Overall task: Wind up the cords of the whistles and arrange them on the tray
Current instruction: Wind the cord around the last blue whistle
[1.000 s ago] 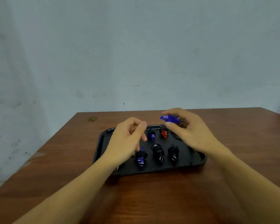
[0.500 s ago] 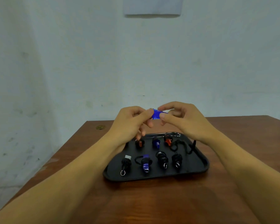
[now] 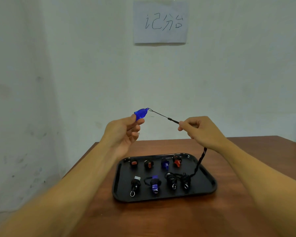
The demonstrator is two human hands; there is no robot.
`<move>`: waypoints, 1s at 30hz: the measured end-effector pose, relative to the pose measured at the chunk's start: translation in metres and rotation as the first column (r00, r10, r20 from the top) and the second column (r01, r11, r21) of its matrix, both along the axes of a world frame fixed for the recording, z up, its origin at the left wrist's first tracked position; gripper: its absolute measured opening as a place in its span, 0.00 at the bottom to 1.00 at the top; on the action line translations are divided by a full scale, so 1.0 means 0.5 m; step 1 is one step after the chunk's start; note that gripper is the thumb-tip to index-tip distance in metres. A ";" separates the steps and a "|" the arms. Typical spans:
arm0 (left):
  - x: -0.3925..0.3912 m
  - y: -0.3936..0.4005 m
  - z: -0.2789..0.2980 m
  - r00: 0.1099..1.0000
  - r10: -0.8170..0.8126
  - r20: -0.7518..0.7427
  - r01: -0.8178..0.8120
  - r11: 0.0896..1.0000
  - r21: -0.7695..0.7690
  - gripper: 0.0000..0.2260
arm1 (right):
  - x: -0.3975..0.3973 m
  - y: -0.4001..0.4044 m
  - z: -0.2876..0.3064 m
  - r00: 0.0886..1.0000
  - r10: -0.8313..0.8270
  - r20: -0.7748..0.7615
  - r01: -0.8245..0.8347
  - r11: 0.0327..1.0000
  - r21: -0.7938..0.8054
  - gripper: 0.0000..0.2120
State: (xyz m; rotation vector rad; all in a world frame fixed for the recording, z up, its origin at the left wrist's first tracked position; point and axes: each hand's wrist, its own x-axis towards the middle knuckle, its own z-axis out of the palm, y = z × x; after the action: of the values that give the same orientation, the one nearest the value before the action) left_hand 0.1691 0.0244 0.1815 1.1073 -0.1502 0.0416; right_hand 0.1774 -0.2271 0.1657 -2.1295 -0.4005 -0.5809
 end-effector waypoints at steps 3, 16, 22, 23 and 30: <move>-0.013 0.016 0.010 1.000 0.000 0.004 0.000 0.999 -0.048 0.07 | -0.004 -0.029 0.002 0.998 -0.065 0.015 0.066 0.998 -0.005 0.14; -0.068 -0.036 0.004 0.997 -0.059 0.040 0.055 0.994 0.100 0.09 | -0.037 -0.102 -0.030 0.929 -0.354 -0.106 0.310 0.904 -0.295 0.17; -0.070 -0.070 -0.028 0.997 -0.063 0.052 0.049 0.973 0.225 0.08 | -0.076 0.047 -0.040 0.937 0.257 -0.238 -0.158 0.917 0.367 0.19; -0.068 -0.069 -0.031 0.997 -0.054 0.055 0.040 0.973 0.228 0.08 | -0.080 0.064 -0.042 0.904 0.335 -0.264 -0.200 0.880 0.431 0.19; -0.030 -0.037 -0.060 0.995 -0.089 -0.036 0.090 0.996 0.024 0.09 | -0.038 0.125 -0.107 0.809 0.548 -0.213 -0.187 0.584 0.790 0.09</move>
State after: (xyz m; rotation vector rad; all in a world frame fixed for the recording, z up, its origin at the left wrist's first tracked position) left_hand 0.1541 0.0056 0.1515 1.1249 -0.1689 -0.0596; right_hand 0.1585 -0.1648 0.1125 -1.2412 -0.2783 0.0387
